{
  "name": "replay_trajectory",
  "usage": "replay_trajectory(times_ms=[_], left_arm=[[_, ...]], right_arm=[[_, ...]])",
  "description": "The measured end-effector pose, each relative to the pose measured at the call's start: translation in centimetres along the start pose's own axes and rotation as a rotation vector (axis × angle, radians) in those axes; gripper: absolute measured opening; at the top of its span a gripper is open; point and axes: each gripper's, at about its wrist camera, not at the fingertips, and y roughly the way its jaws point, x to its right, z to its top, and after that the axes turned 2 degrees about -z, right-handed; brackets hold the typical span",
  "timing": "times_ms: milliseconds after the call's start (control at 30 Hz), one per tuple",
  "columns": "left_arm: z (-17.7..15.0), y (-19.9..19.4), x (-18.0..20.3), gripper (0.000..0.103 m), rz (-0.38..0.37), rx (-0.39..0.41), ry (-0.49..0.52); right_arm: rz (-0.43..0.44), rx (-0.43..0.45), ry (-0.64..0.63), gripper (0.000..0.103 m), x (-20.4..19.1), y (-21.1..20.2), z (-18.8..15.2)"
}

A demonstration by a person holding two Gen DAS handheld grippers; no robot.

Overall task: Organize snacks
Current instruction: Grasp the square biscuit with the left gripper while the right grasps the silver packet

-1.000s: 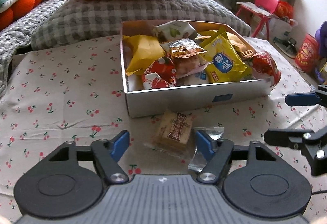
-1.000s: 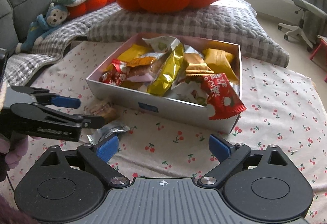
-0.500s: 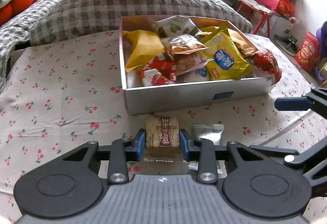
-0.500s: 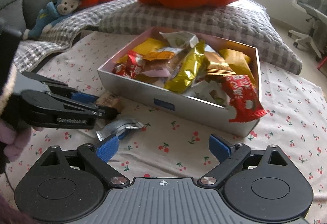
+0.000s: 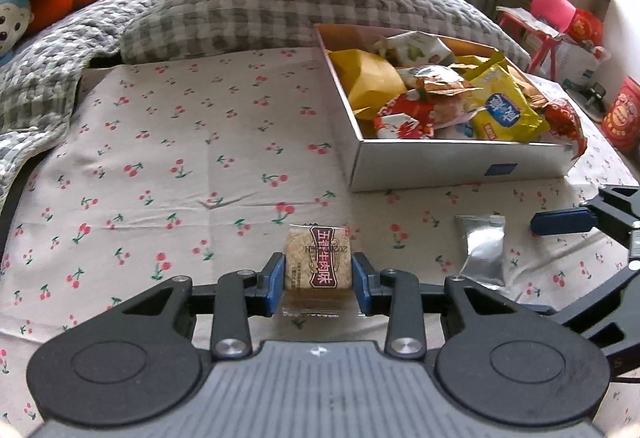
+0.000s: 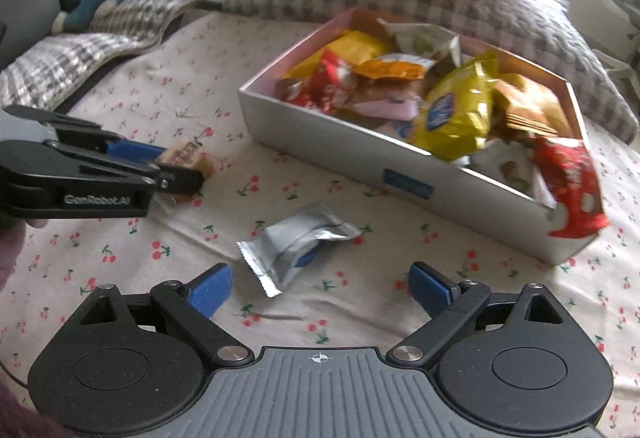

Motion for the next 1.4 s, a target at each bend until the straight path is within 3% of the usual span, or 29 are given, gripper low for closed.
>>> replay_trajectory(times_ms=[400, 467, 567, 700, 767, 900, 1400], left_arm=[[-0.2, 0.2, -0.4, 0.041, 0.010, 0.007, 0.027], [-0.2, 0.2, -0.6, 0.041, 0.007, 0.005, 0.021], [-0.1, 0.3, -0.7, 0.039, 0.011, 0.002, 0.016], [0.2, 0.3, -0.7, 0.032, 0.031, -0.004, -0.005], [0.3, 0.3, -0.8, 0.032, 0.034, -0.008, -0.017], [0.5, 0.3, -0.7, 0.032, 0.039, -0.008, -0.016], [1.8, -1.2, -0.3, 0.032, 0.016, 0.030, -0.067]], right_arm=[[-0.035, 0.013, -0.018, 0.094, -1.4, 1.5, 1.4], [-0.052, 0.024, -0.039, 0.087, -1.6, 1.6, 1.5], [-0.051, 0.039, -0.052, 0.066, -1.6, 1.3, 1.7], [-0.034, 0.044, -0.061, 0.054, -1.3, 1.2, 1.8], [-0.030, 0.048, -0.067, 0.038, -1.0, 1.1, 1.8], [-0.016, 0.045, -0.038, 0.031, -0.4, 0.7, 2.0], [0.072, 0.098, 0.004, 0.031, 0.5, -2.1, 3.3]])
